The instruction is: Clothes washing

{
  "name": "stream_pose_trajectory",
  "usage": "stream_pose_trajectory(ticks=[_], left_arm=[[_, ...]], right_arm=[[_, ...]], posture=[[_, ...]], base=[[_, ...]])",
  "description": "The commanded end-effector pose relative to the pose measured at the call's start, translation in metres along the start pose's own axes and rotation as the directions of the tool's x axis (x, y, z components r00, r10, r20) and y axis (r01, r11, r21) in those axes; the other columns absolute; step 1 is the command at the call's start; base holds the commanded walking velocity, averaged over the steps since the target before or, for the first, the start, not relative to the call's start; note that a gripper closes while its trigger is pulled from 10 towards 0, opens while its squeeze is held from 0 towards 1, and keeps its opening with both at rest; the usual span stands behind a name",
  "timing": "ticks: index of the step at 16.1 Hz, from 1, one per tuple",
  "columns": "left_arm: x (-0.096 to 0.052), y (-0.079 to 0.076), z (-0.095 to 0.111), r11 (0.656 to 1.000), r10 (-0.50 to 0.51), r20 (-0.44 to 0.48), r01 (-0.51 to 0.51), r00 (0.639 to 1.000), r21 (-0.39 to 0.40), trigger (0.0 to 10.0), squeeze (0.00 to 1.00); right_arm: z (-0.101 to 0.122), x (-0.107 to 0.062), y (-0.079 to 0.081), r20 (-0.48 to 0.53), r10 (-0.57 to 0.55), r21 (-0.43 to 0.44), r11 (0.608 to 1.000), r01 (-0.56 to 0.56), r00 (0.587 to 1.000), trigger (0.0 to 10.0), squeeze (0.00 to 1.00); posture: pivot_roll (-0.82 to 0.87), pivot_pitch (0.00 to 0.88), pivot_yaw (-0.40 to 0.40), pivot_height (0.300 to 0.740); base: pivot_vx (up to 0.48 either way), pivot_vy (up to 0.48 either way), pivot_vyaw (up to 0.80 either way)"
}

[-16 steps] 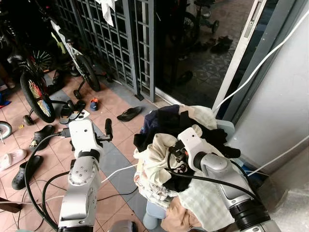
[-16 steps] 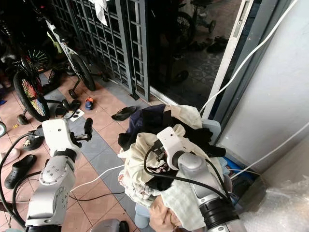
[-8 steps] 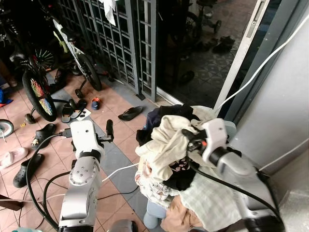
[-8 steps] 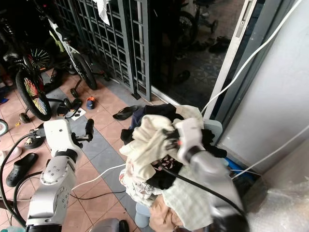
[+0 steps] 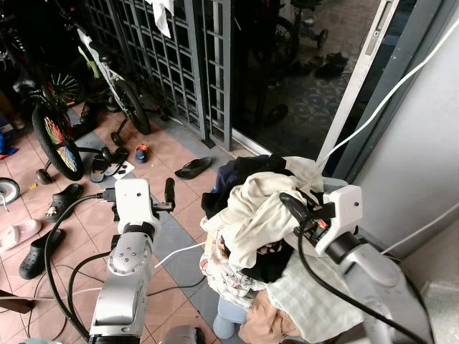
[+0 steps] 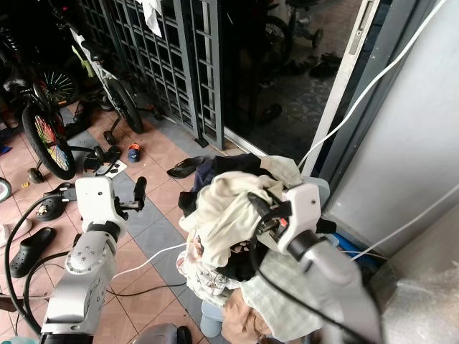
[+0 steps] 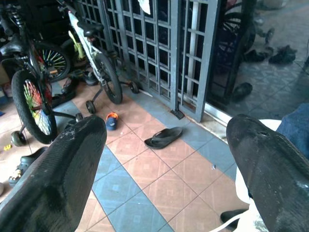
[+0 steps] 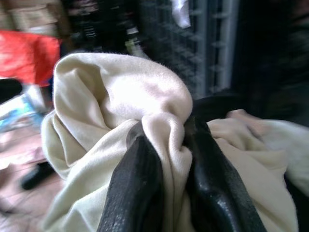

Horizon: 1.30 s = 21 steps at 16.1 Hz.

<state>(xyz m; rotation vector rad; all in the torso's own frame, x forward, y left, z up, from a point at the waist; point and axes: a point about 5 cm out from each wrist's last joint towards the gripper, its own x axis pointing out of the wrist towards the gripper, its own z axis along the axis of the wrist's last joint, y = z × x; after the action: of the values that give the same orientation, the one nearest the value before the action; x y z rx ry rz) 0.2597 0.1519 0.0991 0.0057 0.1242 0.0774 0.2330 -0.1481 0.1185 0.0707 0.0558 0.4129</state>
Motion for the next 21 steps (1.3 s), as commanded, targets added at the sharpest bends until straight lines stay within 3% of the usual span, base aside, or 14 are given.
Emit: stream_pose_trajectory(ticks=[1, 2, 3, 5, 7, 9, 14, 21], left_arm=[[0.001, 0.002, -0.003, 1.0, 0.004, -0.007, -0.004, 1.0, 0.013, 10.0, 0.0], [0.002, 0.001, -0.002, 1.0, -0.005, -0.004, 0.005, 1.0, 0.019, 10.0, 0.0], [0.004, -0.001, -0.001, 1.0, -0.015, 0.001, 0.015, 1.0, 0.02, 10.0, 0.0], [0.01, -0.008, 0.003, 0.999, -0.033, 0.017, 0.033, 0.999, 0.02, 10.0, 0.0], [0.011, -0.01, 0.004, 0.999, -0.034, 0.02, 0.033, 0.999, 0.016, 10.0, 0.0], [0.011, -0.009, 0.003, 1.0, -0.027, 0.019, 0.027, 0.999, 0.012, 10.0, 0.0], [0.011, -0.008, 0.003, 1.0, -0.026, 0.017, 0.025, 1.0, 0.01, 10.0, 0.0], [0.011, -0.009, 0.005, 0.998, -0.057, 0.029, 0.057, 0.998, -0.015, 10.0, 0.0]], right_arm=[[0.007, 0.006, 0.005, 0.06, -0.086, -0.058, 0.994, 0.089, 0.994, 0.0, 0.0], [0.008, 0.009, 0.008, 0.072, -0.113, -0.067, 0.991, 0.118, 0.991, 4.2, 0.0], [0.008, 0.011, 0.008, 0.081, -0.134, -0.083, 0.987, 0.14, 0.988, 10.0, 0.0], [0.005, 0.012, -0.008, 0.084, -0.219, -0.098, 0.969, 0.227, 0.972, 10.0, 0.0], [0.003, 0.012, -0.012, 0.087, -0.244, -0.115, 0.961, 0.253, 0.966, 10.0, 0.0], [0.002, 0.014, -0.011, 0.085, -0.241, -0.109, 0.962, 0.25, 0.967, 10.0, 0.0], [-0.001, 0.017, -0.01, 0.083, -0.243, -0.107, 0.962, 0.251, 0.967, 10.0, 0.0], [0.002, 0.021, -0.014, 0.104, -0.273, -0.116, 0.952, 0.284, 0.956, 10.0, 0.0]], posture=[[-0.03, 0.0, 0.087, 0.74], [-0.04, 0.0, 0.091, 0.74], [-0.04, 0.0, 0.096, 0.74], [-0.05, 0.0, 0.093, 0.74], [-0.05, 0.0, 0.092, 0.74], [-0.05, 0.0, 0.093, 0.74], [-0.05, 0.0, 0.099, 0.74], [-0.05, 0.0, 0.097, 0.74]], base=[[0.0, 0.0, 0.0], [0.0, 0.0, 0.0], [0.0, 0.0, 0.0], [-0.272, 0.0, 0.0], [-0.353, 0.0, -0.4], [-0.42, 0.0, -0.72], [-0.369, 0.0, 0.0], [0.0, -0.113, -0.76]])
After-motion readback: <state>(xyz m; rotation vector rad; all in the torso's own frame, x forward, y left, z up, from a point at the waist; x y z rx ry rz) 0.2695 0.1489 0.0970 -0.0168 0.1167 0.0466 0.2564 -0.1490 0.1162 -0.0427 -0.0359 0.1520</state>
